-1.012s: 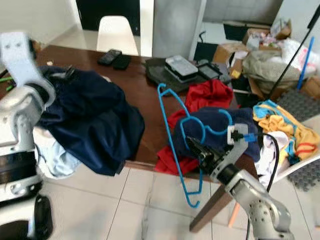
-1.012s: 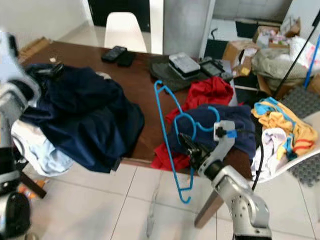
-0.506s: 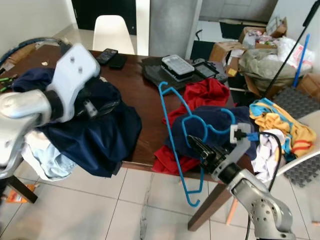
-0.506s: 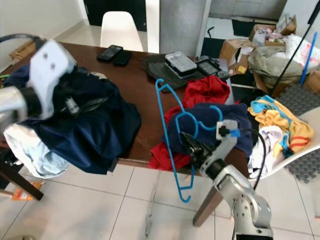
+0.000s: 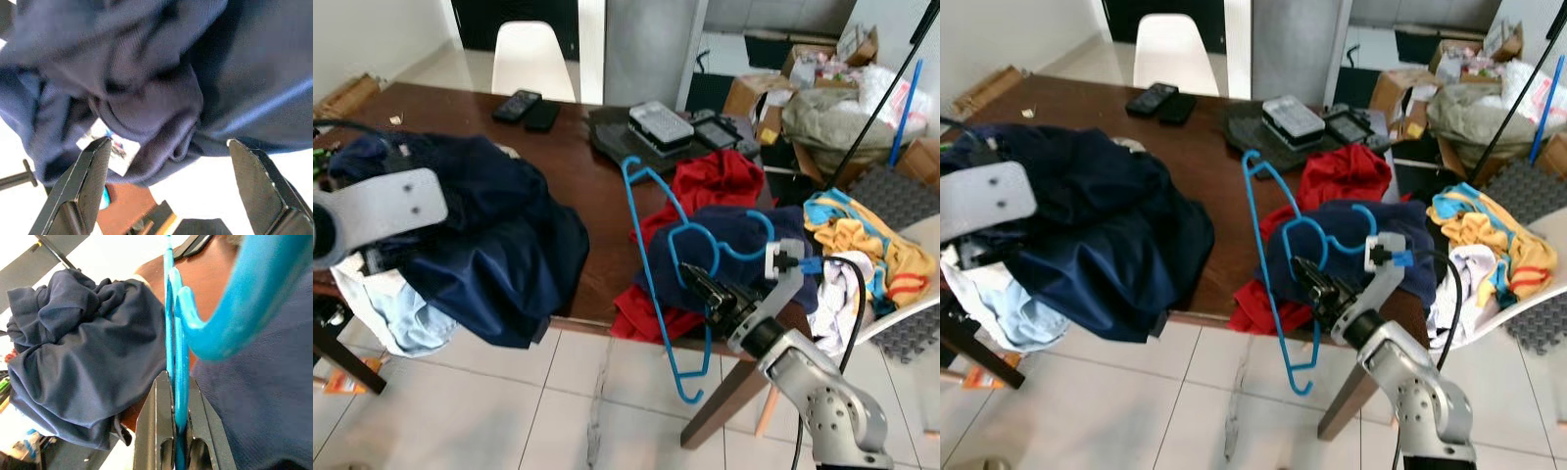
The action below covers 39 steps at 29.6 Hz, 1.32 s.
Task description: Hang hanger
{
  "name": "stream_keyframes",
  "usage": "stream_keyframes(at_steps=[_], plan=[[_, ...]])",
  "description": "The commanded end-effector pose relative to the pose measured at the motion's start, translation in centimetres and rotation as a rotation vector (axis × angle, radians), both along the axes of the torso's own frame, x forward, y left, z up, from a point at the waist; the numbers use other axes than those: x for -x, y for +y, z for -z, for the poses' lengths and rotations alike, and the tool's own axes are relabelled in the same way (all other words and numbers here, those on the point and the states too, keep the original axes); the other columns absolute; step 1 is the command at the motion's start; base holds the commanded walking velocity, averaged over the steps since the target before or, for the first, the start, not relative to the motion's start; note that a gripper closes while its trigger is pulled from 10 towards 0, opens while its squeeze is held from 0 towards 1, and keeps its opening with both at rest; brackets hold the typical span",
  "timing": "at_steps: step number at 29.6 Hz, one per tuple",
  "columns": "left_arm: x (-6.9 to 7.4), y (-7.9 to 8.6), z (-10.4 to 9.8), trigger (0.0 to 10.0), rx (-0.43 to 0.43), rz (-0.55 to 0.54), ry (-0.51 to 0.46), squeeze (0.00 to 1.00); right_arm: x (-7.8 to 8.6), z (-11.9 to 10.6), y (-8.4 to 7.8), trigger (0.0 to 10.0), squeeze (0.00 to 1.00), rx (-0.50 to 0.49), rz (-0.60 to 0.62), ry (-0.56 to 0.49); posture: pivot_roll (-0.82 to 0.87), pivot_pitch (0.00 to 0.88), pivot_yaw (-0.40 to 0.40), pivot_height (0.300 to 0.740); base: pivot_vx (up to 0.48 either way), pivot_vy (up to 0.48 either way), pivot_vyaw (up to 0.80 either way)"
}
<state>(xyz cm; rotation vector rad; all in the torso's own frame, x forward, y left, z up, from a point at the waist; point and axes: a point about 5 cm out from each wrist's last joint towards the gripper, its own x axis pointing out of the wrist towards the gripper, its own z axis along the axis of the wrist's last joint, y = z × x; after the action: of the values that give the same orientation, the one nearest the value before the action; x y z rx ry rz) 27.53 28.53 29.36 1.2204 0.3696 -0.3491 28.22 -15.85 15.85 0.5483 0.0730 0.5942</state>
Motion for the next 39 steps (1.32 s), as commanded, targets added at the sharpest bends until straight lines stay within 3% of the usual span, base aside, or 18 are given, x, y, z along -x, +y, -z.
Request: stream_keyframes(at_steps=[1, 4, 6, 8, 10, 12, 13, 14, 15, 16, 18, 30, 37, 39], plan=[[0.2, 0.0, 0.2, 10.0, -0.025, -0.018, -0.003, 0.00, 0.1, 0.2, -0.2, 10.0, 0.00, -0.011, -0.008, 0.015, 0.08, 0.144, -0.042, 0.740, 0.000, 0.000, 0.00], [0.3, -0.3, 0.6, 10.0, -0.012, -0.009, 0.006, 0.00, 0.1, 0.2, -0.2, 10.0, 0.00, -0.011, -0.009, 0.016, 0.08, 0.145, -0.040, 0.740, 0.000, 0.000, 0.00], [-0.3, -0.9, 0.9, 10.0, 0.027, -0.018, -0.055, 0.00, 0.1, 0.2, -0.2, 10.0, 0.00, -0.012, -0.010, 0.016, 0.08, 0.145, -0.043, 0.740, 0.000, 0.000, 0.00], [-0.3, -0.9, 0.9, 10.0, 0.027, -0.018, -0.055, 0.00, 0.1, 0.2, -0.2, 10.0, 0.00, -0.012, -0.010, 0.016, 0.08, 0.145, -0.043, 0.740, 0.000, 0.000, 0.00], [-1.2, -1.3, 0.0, 10.0, 0.116, -0.051, -0.183, 0.00, 0.1, 0.2, -0.2, 10.0, 0.00, -0.011, -0.010, 0.016, 0.08, 0.144, -0.041, 0.740, 0.000, 0.000, 0.00], [-1.2, -1.3, 0.0, 10.0, 0.116, -0.051, -0.183, 0.00, 0.1, 0.2, -0.2, 10.0, 0.00, -0.011, -0.010, 0.016, 0.08, 0.144, -0.041, 0.740, 0.000, 0.000, 0.00], [-1.6, -1.6, -0.6, 10.0, 0.196, -0.063, -0.246, 0.00, 0.1, 0.2, -0.2, 10.0, 0.00, -0.011, -0.010, 0.016, 0.08, 0.145, -0.042, 0.740, 0.000, 0.000, 0.00], [-1.6, -1.6, -0.6, 10.0, 0.196, -0.063, -0.246, 0.00, 0.1, 0.2, -0.2, 10.0, 0.00, -0.011, -0.010, 0.016, 0.08, 0.145, -0.042, 0.740, 0.000, 0.000, 0.00], [-1.9, -2.2, -1.2, 10.0, 0.289, -0.066, -0.271, 0.00, 0.1, 0.2, -0.3, 10.0, 0.00, -0.010, -0.009, 0.016, 0.08, 0.145, -0.041, 0.740, 0.000, 0.000, 0.00], [-1.9, -2.2, -1.2, 10.0, 0.289, -0.066, -0.271, 0.00, 0.1, 0.2, -0.3, 10.0, 0.00, -0.010, -0.009, 0.016, 0.08, 0.145, -0.041, 0.740, 0.000, 0.000, 0.00], [-2.1, -3.0, -1.4, 10.0, 0.401, -0.070, -0.251, 0.00, 0.1, 0.2, -0.3, 10.0, 0.00, -0.009, -0.010, 0.017, 0.08, 0.145, -0.041, 0.740, 0.000, 0.000, 0.00], [-1.2, -3.5, 1.7, 10.0, 0.452, -0.151, -0.037, 0.00, 0.1, 0.2, -0.2, 10.0, 0.00, -0.012, -0.013, 0.020, 0.08, 0.140, -0.037, 0.740, 0.000, 0.000, 0.00], [-1.0, -2.5, 1.2, 10.0, 0.409, -0.224, -0.093, 0.00, 0.1, 0.2, -0.2, 10.0, 0.00, -0.014, -0.014, 0.021, 0.08, 0.140, -0.037, 0.740, 0.000, 0.000, 0.00], [-1.0, -1.6, 0.8, 10.0, 0.378, -0.263, -0.119, 0.00, 0.1, 0.3, -0.2, 10.0, 0.00, -0.016, -0.015, 0.022, 0.08, 0.135, -0.037, 0.740, 0.000, 0.000, 0.00]])
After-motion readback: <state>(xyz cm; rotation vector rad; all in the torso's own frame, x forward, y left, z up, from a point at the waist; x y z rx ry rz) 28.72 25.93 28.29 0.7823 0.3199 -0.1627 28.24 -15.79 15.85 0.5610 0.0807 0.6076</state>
